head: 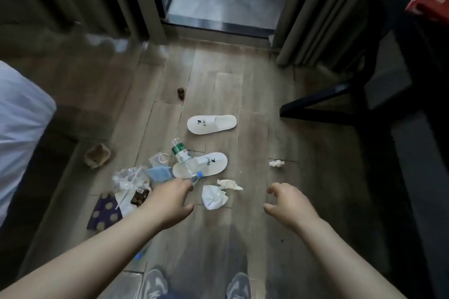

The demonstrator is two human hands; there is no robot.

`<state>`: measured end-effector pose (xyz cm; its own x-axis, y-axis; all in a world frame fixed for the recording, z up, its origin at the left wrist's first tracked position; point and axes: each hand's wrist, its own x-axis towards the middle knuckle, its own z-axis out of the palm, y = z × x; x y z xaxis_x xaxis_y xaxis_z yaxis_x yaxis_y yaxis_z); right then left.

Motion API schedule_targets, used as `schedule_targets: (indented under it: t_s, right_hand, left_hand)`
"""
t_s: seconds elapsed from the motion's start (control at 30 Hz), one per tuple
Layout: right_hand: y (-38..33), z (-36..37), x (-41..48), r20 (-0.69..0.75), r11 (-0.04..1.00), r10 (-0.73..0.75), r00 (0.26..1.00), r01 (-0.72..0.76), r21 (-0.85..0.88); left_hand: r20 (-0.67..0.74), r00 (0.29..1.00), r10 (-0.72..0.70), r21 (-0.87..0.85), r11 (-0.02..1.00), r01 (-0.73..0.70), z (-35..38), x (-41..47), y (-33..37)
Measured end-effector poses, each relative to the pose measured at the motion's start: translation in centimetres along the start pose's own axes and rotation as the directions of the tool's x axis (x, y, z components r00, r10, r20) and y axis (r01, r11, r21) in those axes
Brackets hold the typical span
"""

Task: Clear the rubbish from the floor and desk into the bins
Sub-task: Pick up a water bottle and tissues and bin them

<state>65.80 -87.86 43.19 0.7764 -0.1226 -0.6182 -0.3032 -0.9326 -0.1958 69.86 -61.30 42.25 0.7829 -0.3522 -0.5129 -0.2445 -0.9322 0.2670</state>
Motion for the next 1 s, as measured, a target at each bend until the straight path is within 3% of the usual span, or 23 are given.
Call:
schedule_targets:
  t_s: [0.27, 0.5, 0.8, 1.0]
  right_hand:
    - [5.1, 14.0, 14.7, -0.005, 0.997, 0.078, 0.997, -0.078, 0.016]
    - [7.7, 23.6, 26.2, -0.077, 0.998, 0.008, 0.997, -0.013, -0.06]
    - [9.9, 27.6, 31.9, -0.234, 0.988, -0.096, 0.967, 0.063, -0.142]
    - [13.0, 28.4, 32.2, -0.225, 0.987, -0.072, 0.972, 0.038, -0.154]
  left_hand:
    - [-0.01, 0.998, 0.056, 0.031, 0.998, -0.055, 14.5, 13.2, -5.2]
    - [-0.084, 0.984, 0.158, 0.023, 0.987, -0.157, 25.9, 23.0, -8.4]
    - [-0.093, 0.96, 0.263, 0.101, 0.962, -0.254, 31.8, 27.7, -8.8]
    - [-0.094, 0.944, 0.315, 0.134, 0.944, -0.302, 33.5, 28.0, -8.2]
